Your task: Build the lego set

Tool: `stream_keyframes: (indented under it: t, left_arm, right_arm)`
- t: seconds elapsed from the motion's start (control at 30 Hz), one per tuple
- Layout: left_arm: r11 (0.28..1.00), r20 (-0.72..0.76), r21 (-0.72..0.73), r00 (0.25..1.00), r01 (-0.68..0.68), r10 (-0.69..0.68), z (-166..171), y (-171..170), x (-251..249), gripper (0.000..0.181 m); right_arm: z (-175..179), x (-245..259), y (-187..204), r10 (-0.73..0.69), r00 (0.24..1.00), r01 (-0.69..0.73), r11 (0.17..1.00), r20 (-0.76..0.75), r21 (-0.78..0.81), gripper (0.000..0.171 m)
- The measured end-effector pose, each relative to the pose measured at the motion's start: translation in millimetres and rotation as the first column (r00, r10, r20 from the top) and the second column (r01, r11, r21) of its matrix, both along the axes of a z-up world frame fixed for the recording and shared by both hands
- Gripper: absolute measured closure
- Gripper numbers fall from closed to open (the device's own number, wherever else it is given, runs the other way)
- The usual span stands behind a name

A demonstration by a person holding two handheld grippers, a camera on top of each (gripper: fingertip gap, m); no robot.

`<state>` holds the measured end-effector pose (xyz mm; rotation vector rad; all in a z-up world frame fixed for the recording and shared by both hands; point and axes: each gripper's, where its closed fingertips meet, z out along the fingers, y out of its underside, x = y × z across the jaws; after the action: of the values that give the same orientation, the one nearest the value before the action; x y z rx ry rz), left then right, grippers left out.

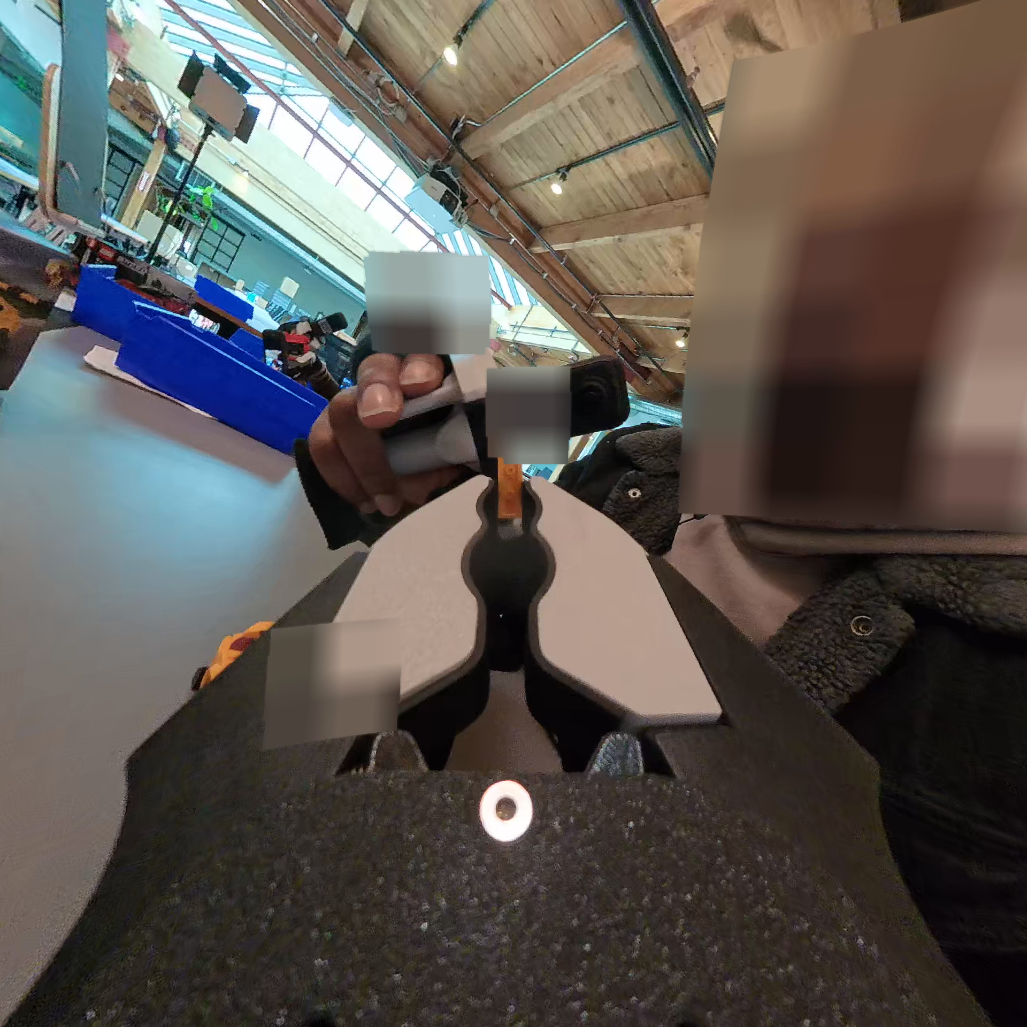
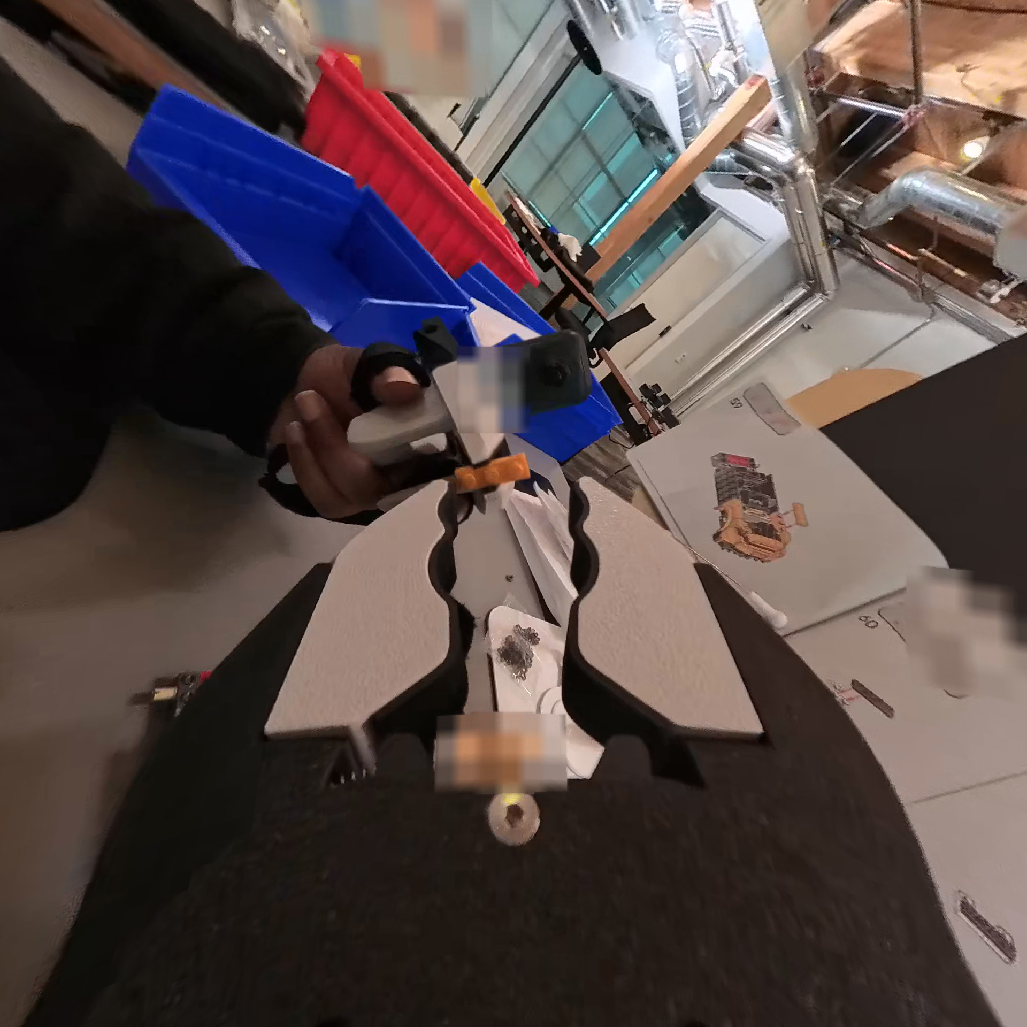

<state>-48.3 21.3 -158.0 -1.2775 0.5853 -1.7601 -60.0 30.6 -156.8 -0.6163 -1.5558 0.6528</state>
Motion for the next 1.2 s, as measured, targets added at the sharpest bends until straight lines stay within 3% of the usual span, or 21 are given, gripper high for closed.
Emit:
stream_keyframes:
  t: [0.37,0.6,0.7,0.73,0.83,1.07,1.2]
  left_arm:
    - [0.997,-0.01,-0.066,0.999,0.048,-0.049,-14.6,0.4,5.0,0.174]
    - [0.995,-0.002,-0.099,1.0,-0.014,0.014,-22.0,11.8,-5.0,0.169]
    - [0.981,-0.086,-0.079,0.982,-0.175,0.168,-32.4,28.0,-18.1,0.165]
    - [0.967,-0.138,-0.064,0.962,-0.248,0.237,-38.3,35.3,-23.1,0.166]
    - [0.891,-0.285,0.024,0.851,-0.453,0.44,-54.3,55.1,-41.2,0.169]
    - [0.823,-0.372,0.068,0.751,-0.563,0.545,-67.9,67.5,-56.0,0.174]
    - [0.783,-0.392,0.111,0.697,-0.612,0.6,-69.6,71.9,-64.2,0.175]
  right_arm:
    - [-14.8,0.4,-11.8,0.031,0.998,-0.038,0.991,0.056,0.125,0.148]
    - [-22.5,0.8,-3.0,0.027,0.995,-0.032,0.998,0.098,0.055,0.148]
    - [-26.2,4.3,18.2,-0.023,0.99,0.024,1.0,0.136,-0.008,0.15]
    - [-28.8,7.6,31.8,-0.068,0.985,0.071,0.997,0.157,-0.008,0.171]
    - [-53.3,24.0,71.4,-0.143,0.937,0.167,0.985,0.318,-0.05,0.171]
    - [-107.2,58.7,137.8,-0.23,0.835,0.336,0.933,0.5,-0.132,0.171]
    - [-105.5,76.9,168.6,-0.302,0.821,0.422,0.892,0.485,-0.16,0.171]
